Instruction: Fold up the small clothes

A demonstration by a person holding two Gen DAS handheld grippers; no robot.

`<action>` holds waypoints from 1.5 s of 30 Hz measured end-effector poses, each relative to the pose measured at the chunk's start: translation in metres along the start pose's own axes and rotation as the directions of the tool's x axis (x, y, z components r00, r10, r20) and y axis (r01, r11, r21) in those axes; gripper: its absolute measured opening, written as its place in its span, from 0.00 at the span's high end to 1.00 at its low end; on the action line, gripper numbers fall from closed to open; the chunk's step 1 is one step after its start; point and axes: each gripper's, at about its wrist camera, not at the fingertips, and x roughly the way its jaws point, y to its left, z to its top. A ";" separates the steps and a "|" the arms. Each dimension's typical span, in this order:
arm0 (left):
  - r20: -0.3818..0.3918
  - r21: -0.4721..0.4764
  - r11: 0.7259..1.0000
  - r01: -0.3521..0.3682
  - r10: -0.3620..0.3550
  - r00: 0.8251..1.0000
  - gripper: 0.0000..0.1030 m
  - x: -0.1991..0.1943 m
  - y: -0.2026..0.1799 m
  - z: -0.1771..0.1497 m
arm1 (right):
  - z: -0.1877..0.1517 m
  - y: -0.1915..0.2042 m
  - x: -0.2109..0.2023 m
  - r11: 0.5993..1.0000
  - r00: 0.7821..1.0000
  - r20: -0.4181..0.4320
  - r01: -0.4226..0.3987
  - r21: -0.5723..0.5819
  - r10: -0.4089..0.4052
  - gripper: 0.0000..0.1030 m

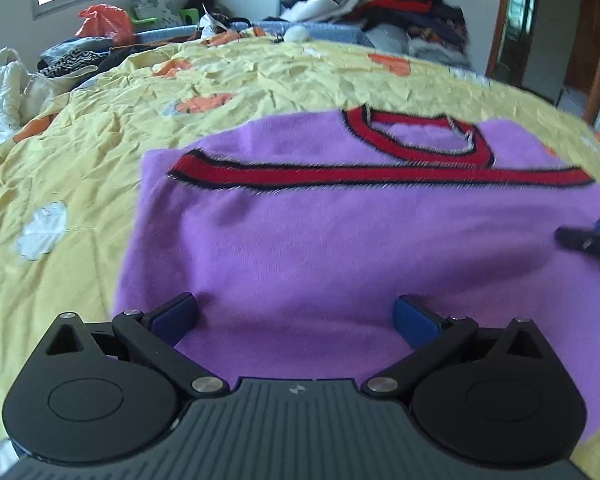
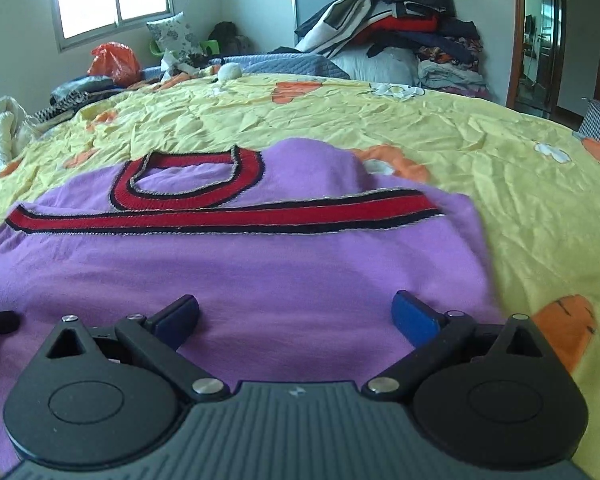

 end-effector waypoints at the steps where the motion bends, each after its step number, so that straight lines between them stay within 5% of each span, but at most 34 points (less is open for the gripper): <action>1: 0.002 0.014 1.000 0.011 -0.011 1.000 0.00 -0.001 0.004 -0.002 | 0.000 -0.001 -0.001 1.000 1.000 -0.003 -0.013 -0.012 0.013 0.00; 8: -0.009 -0.031 0.997 0.071 -0.072 0.997 0.00 -0.046 0.026 -0.023 | -0.025 0.001 -0.055 0.996 0.997 -0.028 -0.074 -0.045 0.073 0.00; 11: -0.049 -0.017 0.997 0.071 -0.072 0.996 0.00 -0.052 0.028 -0.049 | -0.056 -0.003 -0.065 0.999 0.998 -0.058 -0.007 -0.039 0.004 0.00; 14: 0.009 0.015 0.998 0.067 -0.067 0.998 0.00 -0.061 0.031 -0.071 | -0.073 -0.007 -0.084 0.997 0.998 -0.039 0.047 -0.059 -0.050 0.00; 20: 0.008 0.043 0.993 0.110 -0.110 0.994 0.00 -0.072 0.044 -0.064 | -0.063 0.004 -0.099 0.995 0.995 -0.036 0.093 -0.023 -0.094 0.00; 28: 0.086 -0.004 0.970 0.244 -0.243 0.966 0.00 -0.042 0.057 0.006 | -0.012 0.045 -0.034 0.998 0.999 -0.029 0.027 -0.050 -0.029 0.00; 34: -0.041 0.077 0.977 0.201 -0.198 0.979 0.00 0.055 0.057 0.064 | -0.004 0.061 -0.005 0.993 0.994 -0.064 0.081 -0.082 -0.086 0.00; 37: 0.009 0.002 0.954 0.299 -0.299 0.954 0.00 0.045 0.089 0.077 | -0.010 0.089 -0.036 0.985 0.995 0.006 0.097 -0.140 -0.097 0.00; 43: 0.019 -0.219 0.851 0.477 -0.485 0.874 0.00 0.063 0.173 0.086 | -0.058 0.198 -0.086 0.931 0.976 0.215 0.097 -0.352 -0.021 0.00; 45: 0.039 -0.297 0.769 0.566 -0.582 0.812 0.00 0.077 0.192 0.087 | -0.073 0.233 -0.090 0.893 0.974 0.225 0.086 -0.441 0.018 0.00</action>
